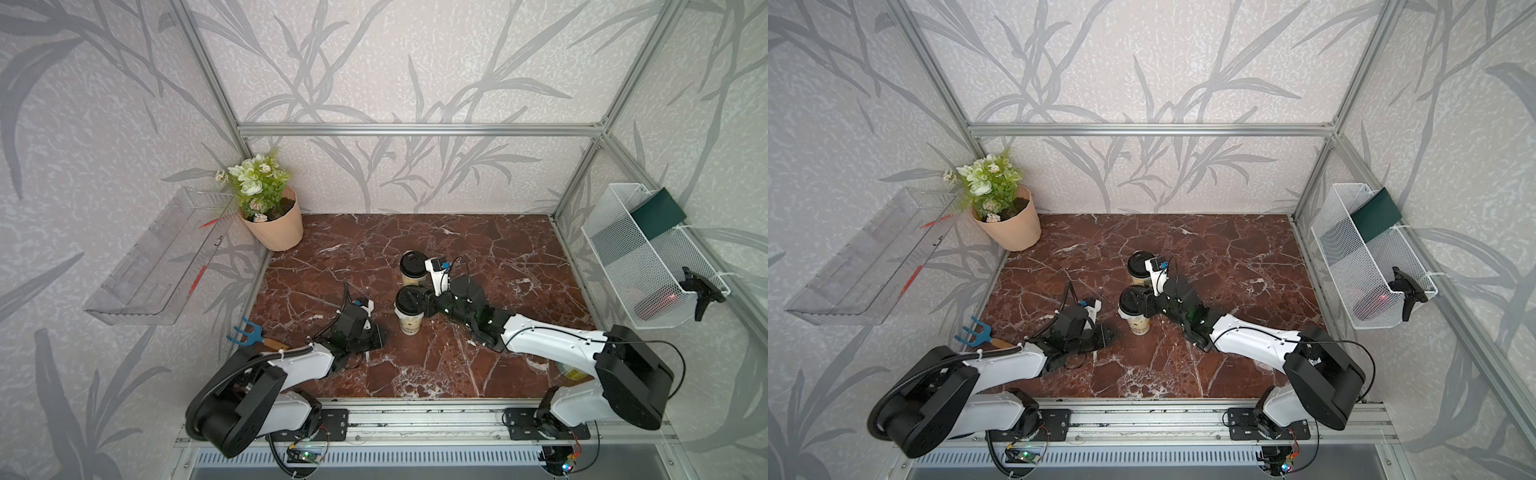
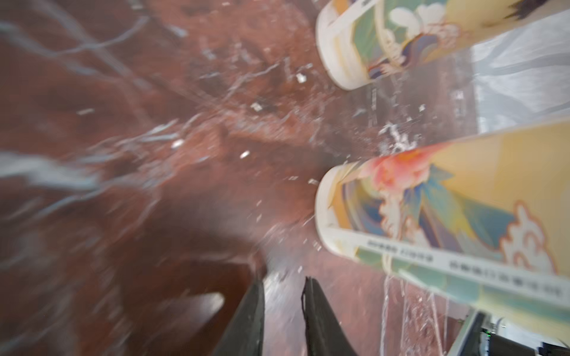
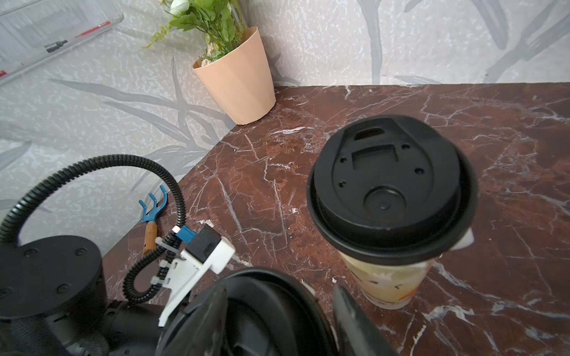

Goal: Put the leak-proof paper on the milk tea cups
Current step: Secure the cup lid on the cup.

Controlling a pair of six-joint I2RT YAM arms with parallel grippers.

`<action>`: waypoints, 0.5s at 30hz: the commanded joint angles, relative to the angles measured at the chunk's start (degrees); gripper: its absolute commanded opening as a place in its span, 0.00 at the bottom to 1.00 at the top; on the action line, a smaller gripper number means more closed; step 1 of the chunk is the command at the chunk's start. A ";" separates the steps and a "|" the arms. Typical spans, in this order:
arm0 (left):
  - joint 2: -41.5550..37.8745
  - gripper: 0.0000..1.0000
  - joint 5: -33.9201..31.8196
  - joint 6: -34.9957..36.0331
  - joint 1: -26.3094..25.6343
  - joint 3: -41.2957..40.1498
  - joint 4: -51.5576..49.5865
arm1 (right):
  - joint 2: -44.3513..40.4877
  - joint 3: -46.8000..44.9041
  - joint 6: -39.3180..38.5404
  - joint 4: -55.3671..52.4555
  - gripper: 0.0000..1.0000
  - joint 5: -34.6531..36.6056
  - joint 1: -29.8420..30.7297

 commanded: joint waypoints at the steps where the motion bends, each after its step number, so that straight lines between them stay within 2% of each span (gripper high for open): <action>1: -5.82 0.27 -6.14 1.87 0.09 2.71 -13.84 | 5.26 -5.10 -3.48 -21.44 0.55 1.37 0.53; 6: -13.55 0.30 -6.25 1.49 0.18 4.99 -14.16 | 5.74 -4.74 -3.43 -21.17 0.55 0.91 0.55; 10: -20.08 0.46 -6.42 -0.47 0.07 4.86 -9.89 | 5.64 -4.73 -2.94 -20.60 0.55 0.75 0.61; 13: -22.56 0.53 -5.32 -1.64 0.09 4.60 -5.46 | 5.74 -4.75 -2.65 -20.11 0.55 0.47 0.59; 15: -22.68 0.55 -4.51 -1.64 -0.04 5.46 -4.63 | 5.81 -4.86 -2.49 -19.47 0.55 0.30 0.62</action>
